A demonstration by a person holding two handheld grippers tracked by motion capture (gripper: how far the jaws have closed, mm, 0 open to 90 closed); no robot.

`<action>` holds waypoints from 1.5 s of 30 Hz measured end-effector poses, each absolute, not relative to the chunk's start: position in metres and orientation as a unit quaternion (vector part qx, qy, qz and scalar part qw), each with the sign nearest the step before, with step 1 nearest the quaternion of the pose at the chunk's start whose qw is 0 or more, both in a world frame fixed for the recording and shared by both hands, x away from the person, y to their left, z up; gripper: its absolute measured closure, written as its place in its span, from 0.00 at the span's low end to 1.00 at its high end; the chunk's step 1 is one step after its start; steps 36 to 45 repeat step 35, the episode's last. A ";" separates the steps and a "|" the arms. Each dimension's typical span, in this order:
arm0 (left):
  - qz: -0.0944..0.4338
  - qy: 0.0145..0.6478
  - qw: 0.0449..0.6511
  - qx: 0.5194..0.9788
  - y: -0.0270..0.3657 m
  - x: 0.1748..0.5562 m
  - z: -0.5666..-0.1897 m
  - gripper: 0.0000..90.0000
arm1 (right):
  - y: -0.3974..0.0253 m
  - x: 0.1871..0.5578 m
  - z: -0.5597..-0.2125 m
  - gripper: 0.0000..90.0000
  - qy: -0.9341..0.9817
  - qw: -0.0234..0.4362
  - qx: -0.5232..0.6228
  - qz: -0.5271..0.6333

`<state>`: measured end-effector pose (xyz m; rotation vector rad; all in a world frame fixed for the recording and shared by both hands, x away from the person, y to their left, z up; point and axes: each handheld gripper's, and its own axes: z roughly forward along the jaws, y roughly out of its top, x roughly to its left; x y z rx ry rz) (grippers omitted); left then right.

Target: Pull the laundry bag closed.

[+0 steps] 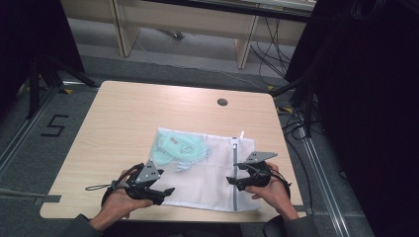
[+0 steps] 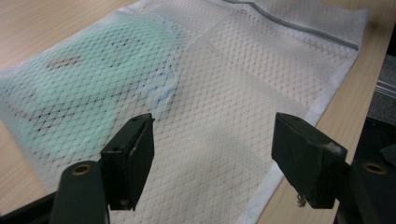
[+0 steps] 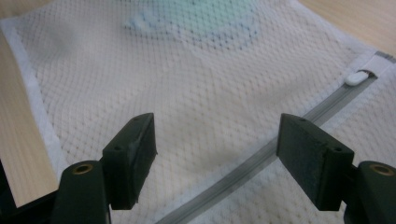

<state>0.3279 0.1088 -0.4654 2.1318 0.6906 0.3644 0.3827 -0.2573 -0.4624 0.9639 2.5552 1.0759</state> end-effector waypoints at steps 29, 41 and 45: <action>0.158 0.293 0.416 0.846 0.124 0.323 -0.465 0.29 | -0.269 0.350 -0.475 0.26 0.879 0.123 0.324 0.328; 0.151 0.298 0.421 0.843 0.123 0.323 -0.466 0.29 | -0.269 0.350 -0.476 0.26 0.880 0.127 0.322 0.325; 0.151 0.298 0.421 0.843 0.123 0.323 -0.466 0.29 | -0.269 0.350 -0.476 0.26 0.880 0.127 0.322 0.325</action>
